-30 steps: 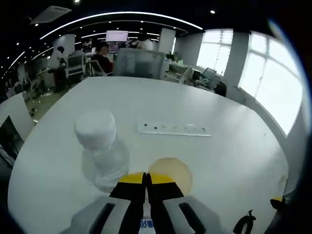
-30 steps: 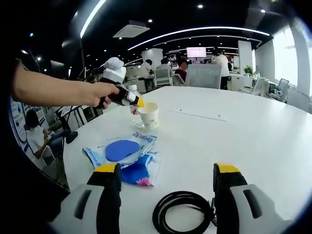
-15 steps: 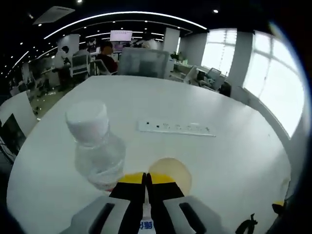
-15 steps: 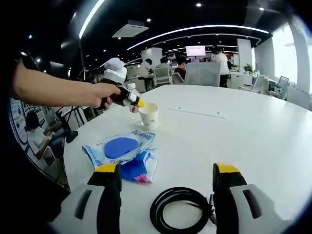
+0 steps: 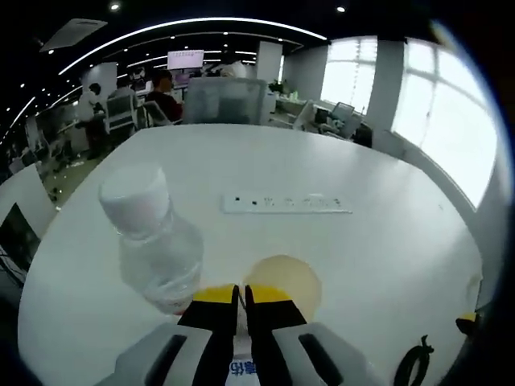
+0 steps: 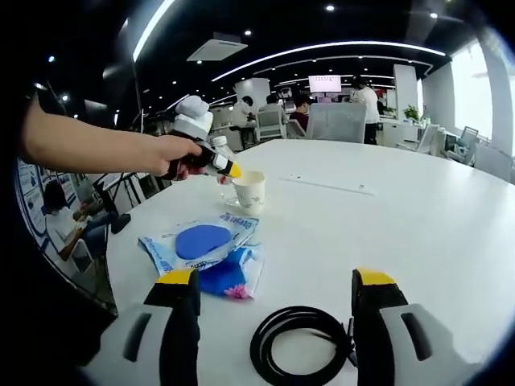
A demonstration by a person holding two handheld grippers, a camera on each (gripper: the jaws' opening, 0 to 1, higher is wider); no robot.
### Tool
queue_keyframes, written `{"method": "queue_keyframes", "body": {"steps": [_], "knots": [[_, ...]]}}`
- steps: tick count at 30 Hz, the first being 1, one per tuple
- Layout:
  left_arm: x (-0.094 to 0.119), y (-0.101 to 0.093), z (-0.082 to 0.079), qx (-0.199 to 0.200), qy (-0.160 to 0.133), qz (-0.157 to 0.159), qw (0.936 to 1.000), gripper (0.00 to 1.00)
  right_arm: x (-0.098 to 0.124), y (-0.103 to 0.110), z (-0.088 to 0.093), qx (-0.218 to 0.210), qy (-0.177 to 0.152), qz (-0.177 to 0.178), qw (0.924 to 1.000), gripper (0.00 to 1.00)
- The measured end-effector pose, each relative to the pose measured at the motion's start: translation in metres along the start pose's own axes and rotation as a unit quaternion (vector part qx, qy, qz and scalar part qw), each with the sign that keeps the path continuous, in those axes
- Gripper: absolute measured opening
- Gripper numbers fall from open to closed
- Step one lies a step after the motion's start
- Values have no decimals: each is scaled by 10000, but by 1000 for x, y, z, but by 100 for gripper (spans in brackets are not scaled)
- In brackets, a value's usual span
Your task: Arrange the tabletop items into an orderly group along one side of the table until the central work area is clear of visible clutter.
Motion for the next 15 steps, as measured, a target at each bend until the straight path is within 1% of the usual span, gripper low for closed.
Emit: {"method": "queue_keyframes", "body": {"steps": [2,9,11,13,15], "knots": [[2,-1,1,-7,2,40,10000,8,0,2,0,15,-2,-15,10000,73],[9,-1,0,-181,-99,50,9998,8,3,7,4,45,43,-47,10000,73],[11,1,0,-147,-116,92,9998,8,3,8,4,48,53,-54,10000,73],[14,2,-2,-52,-234,152,9996,10,4,9,4,74,55,-59,9999,73],[21,2,-1,-21,-238,220,9995,12,5,9,2,89,34,-51,9999,74]]}}
Point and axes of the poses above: the point that each gripper's makers call its tool centre point, and the gripper's own axes: x roughly backward along the fingers, y roughly to its left, z roughly out of its underside, the point moved 3 cm from there along x, roughly backward along the fingers, and after that the axes turned 12 degrees about x, right-handed, at the moved point
